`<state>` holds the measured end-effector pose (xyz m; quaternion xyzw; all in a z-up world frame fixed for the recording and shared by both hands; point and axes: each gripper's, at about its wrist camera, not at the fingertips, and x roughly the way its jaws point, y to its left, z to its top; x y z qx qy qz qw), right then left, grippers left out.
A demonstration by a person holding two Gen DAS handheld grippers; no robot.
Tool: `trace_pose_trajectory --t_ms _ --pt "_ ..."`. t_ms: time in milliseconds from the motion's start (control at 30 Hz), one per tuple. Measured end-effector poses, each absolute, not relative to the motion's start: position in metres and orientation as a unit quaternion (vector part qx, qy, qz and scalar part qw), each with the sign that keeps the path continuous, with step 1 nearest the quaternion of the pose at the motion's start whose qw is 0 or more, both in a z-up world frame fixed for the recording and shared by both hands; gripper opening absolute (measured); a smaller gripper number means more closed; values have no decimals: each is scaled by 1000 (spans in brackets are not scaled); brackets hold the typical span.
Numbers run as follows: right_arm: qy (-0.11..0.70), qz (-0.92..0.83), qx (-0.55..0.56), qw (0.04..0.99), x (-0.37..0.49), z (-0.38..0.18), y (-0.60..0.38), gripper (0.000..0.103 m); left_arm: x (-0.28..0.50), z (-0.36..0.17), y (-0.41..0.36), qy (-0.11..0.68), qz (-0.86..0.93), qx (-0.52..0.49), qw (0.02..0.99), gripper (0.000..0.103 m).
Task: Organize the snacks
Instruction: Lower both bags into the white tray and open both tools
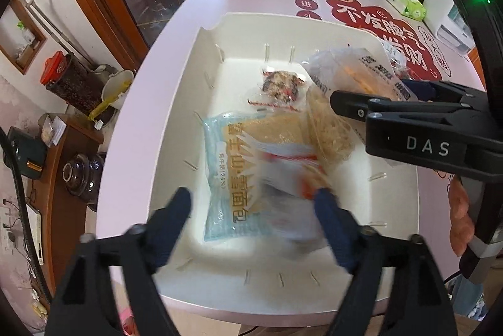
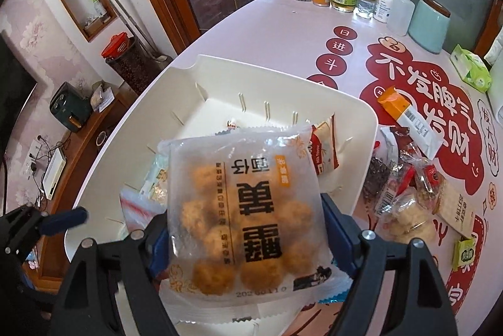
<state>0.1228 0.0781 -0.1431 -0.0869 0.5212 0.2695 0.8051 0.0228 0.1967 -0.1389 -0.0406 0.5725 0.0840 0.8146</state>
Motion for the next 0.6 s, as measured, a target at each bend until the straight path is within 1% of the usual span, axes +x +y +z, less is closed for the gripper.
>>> trace_pose_trajectory --t_ms 33,267,367,600 --pt "521 270 -83 805 123 -143 78 82 23 -138 197 571 88 -40 815 88" --pt "514 280 -56 809 122 -139 77 86 21 -141 201 577 88 -51 810 88" --pt "500 290 -63 813 116 -132 82 87 21 -141 201 576 87 -51 811 88" --pt "506 296 -64 807 111 -128 83 90 19 -136 196 572 82 -51 815 88"
